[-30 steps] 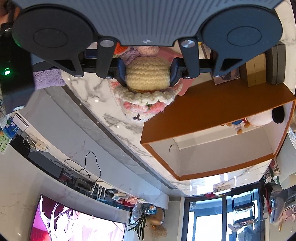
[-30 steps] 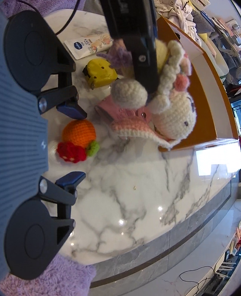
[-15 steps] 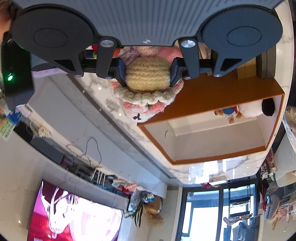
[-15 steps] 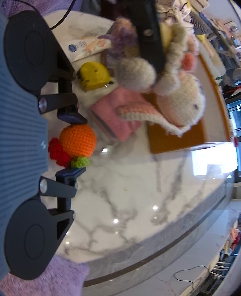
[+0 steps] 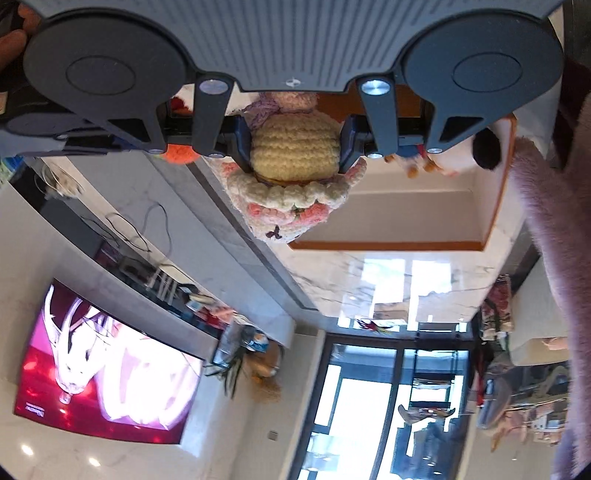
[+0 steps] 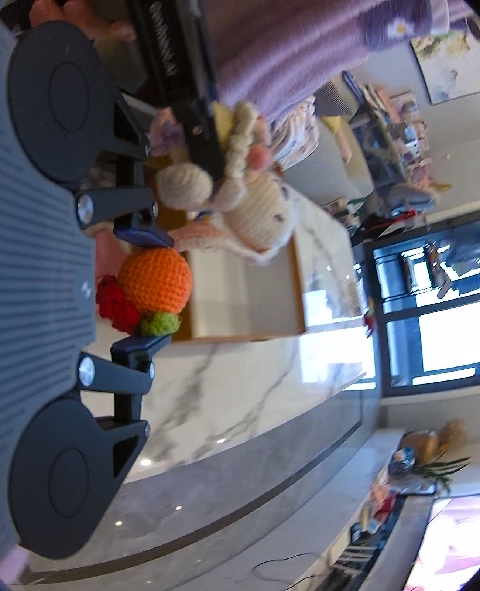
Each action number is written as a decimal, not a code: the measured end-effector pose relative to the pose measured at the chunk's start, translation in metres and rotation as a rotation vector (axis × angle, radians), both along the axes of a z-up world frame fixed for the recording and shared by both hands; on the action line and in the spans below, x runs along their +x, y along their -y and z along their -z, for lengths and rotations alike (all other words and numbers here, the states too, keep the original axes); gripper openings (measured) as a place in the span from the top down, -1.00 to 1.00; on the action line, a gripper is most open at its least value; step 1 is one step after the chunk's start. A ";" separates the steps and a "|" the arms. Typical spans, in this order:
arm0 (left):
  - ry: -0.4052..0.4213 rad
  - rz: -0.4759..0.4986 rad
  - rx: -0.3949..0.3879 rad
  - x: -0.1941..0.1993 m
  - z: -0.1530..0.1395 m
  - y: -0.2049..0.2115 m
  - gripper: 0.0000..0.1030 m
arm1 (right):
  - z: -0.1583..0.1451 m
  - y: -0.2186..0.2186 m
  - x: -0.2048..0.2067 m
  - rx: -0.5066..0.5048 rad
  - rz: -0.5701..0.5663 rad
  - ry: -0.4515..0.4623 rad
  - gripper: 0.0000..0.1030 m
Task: Organize objects
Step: 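Lower bunny and orange fruit into the box and open both tools, then lift both tools out of the box and back away, then grasp the dark grey small box with the left tool and lift, then grasp the pink wallet with right tool while left tool holds grey box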
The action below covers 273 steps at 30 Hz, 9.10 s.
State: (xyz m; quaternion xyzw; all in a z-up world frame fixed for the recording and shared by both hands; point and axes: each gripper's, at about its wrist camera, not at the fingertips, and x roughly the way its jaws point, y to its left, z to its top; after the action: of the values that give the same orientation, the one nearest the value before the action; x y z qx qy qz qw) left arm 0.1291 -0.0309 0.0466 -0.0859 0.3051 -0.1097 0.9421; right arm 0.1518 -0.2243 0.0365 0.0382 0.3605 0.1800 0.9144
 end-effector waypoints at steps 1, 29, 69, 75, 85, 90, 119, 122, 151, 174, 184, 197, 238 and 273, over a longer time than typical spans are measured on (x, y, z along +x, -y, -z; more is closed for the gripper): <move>0.000 -0.009 -0.002 0.004 -0.001 -0.003 -0.03 | -0.004 -0.004 0.005 0.003 -0.009 0.011 0.04; -0.282 -0.040 0.033 0.100 0.093 -0.019 -0.03 | 0.060 -0.033 0.119 0.016 -0.055 -0.205 0.04; -0.294 0.063 -0.039 0.100 0.093 -0.039 0.42 | 0.066 -0.044 0.123 -0.028 -0.045 -0.273 -0.09; -0.296 0.007 -0.015 0.098 0.094 -0.041 0.42 | 0.065 -0.046 0.125 -0.012 -0.044 -0.276 0.01; -0.252 -0.141 -0.010 0.100 0.079 -0.079 0.42 | 0.073 -0.077 0.153 0.052 -0.060 -0.291 -0.21; -0.277 -0.154 -0.028 0.104 0.086 -0.086 0.42 | 0.095 -0.094 0.163 0.046 -0.069 -0.353 -0.27; -0.193 -0.083 -0.023 0.045 0.035 -0.071 0.42 | 0.038 -0.091 0.085 -0.072 -0.087 -0.087 -0.24; -0.170 -0.068 -0.008 0.029 0.027 -0.066 0.42 | 0.026 -0.081 0.066 -0.057 -0.072 -0.053 -0.27; -0.256 -0.160 0.040 -0.049 0.086 -0.090 -0.07 | 0.113 -0.078 -0.045 -0.039 -0.081 -0.194 -0.08; -0.316 -0.163 0.124 -0.006 0.106 -0.116 -0.02 | 0.126 -0.076 0.013 -0.118 0.018 -0.249 -0.08; -0.352 -0.202 0.158 -0.007 0.106 -0.126 0.20 | 0.126 -0.075 0.011 -0.124 -0.002 -0.243 -0.08; -0.248 -0.210 0.168 -0.025 0.081 -0.117 0.26 | 0.130 -0.069 0.005 -0.178 -0.056 -0.236 -0.19; -0.241 -0.007 0.029 -0.026 0.070 -0.059 0.26 | 0.106 -0.059 0.021 -0.190 -0.184 -0.209 0.47; -0.228 0.068 -0.010 -0.019 0.063 -0.030 0.26 | 0.086 -0.030 0.013 0.040 -0.105 -0.230 0.64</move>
State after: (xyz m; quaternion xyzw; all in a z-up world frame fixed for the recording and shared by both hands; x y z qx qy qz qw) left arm 0.1097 -0.0010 -0.0160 -0.0921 0.4123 -0.1328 0.8966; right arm 0.1649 -0.1945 -0.0492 0.0579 0.4610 0.2292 0.8553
